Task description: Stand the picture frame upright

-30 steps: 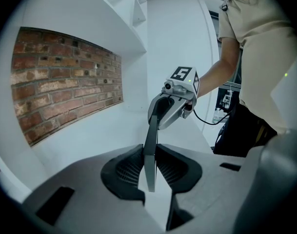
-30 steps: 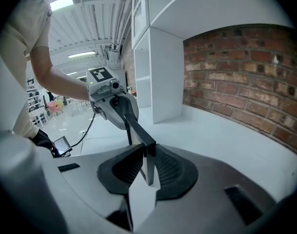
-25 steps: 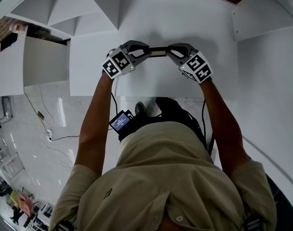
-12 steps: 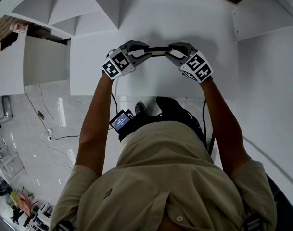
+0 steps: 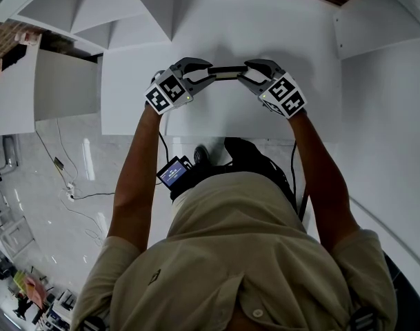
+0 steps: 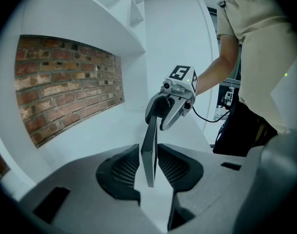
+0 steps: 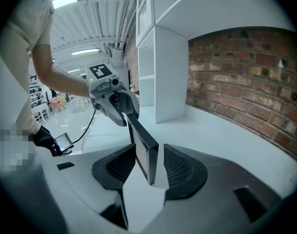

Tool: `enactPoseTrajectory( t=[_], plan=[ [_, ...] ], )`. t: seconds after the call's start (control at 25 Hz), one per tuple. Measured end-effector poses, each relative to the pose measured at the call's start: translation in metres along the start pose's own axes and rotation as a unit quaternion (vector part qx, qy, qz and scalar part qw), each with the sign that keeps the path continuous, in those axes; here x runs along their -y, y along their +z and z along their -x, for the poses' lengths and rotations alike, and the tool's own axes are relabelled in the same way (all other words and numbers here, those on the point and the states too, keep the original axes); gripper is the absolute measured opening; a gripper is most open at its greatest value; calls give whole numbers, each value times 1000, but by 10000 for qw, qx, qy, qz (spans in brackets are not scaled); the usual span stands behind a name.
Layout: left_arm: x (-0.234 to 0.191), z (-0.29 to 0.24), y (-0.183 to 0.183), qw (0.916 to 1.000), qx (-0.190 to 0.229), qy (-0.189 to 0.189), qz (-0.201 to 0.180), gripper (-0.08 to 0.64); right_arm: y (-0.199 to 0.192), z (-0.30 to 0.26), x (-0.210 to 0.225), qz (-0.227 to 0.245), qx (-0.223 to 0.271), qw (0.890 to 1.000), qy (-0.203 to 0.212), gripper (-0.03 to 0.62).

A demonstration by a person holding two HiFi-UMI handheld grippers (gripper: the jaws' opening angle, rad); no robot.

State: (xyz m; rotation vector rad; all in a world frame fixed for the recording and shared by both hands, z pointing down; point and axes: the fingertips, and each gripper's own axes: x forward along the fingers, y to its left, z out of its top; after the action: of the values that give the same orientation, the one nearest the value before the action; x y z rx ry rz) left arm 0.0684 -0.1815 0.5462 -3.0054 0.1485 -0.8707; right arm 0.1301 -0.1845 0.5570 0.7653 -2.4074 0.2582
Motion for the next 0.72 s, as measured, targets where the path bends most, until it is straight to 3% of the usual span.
enactPoseTrajectory(
  t=[0.28, 0.52, 0.68, 0.72],
  plan=[
    [5, 24, 8, 9995, 2, 244, -196, 100, 11, 21, -2, 88, 116, 9996, -254, 193],
    [11, 65, 28, 9955, 355, 850, -214, 100, 36, 58, -2, 91, 347, 9926, -1162, 191],
    [22, 97, 49, 9901, 650, 1213, -287, 89, 64, 89, -13, 42, 621, 9838, -1678, 25],
    [25, 105, 54, 9886, 711, 1285, -320, 80, 72, 95, -19, 16, 692, 9827, -1716, 10]
  ],
)
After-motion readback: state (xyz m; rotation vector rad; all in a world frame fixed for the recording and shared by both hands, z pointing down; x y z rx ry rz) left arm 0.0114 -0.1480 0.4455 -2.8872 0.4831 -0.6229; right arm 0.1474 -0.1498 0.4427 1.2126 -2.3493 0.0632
